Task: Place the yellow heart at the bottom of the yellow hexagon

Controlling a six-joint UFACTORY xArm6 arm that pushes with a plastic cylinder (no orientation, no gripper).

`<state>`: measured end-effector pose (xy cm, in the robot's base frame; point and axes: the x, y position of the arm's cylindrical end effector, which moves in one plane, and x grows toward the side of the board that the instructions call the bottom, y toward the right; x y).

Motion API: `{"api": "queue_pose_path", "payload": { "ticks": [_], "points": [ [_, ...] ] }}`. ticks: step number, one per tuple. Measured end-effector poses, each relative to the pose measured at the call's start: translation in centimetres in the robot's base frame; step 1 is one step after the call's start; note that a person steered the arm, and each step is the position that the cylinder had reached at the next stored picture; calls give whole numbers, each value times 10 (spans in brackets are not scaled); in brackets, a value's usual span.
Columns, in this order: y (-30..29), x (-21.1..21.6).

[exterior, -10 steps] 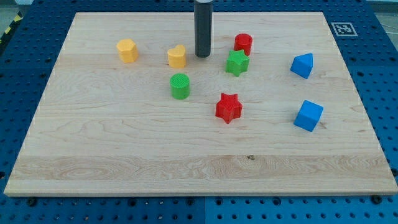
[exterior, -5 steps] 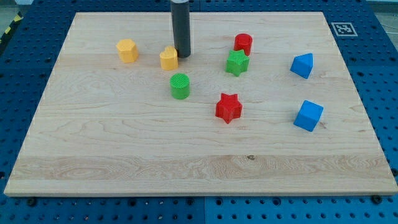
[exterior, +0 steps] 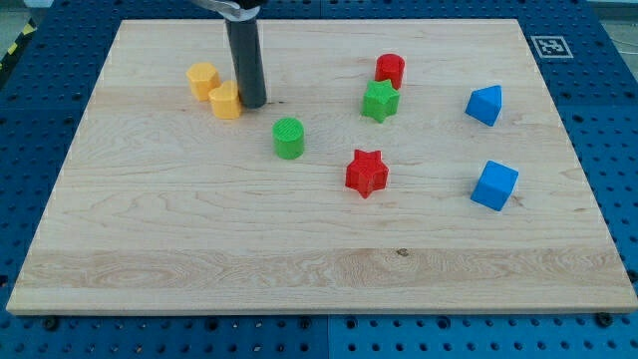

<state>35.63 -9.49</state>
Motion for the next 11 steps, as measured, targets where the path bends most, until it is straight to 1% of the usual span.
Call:
{"api": "queue_pose_path", "payload": {
  "ticks": [2, 5, 6, 8, 9, 10, 11],
  "points": [
    [-22, -6],
    [-28, -6],
    [-35, 11],
    [-36, 17],
    [-36, -7],
    [-28, -59],
    [-16, -84]
  ]
}}
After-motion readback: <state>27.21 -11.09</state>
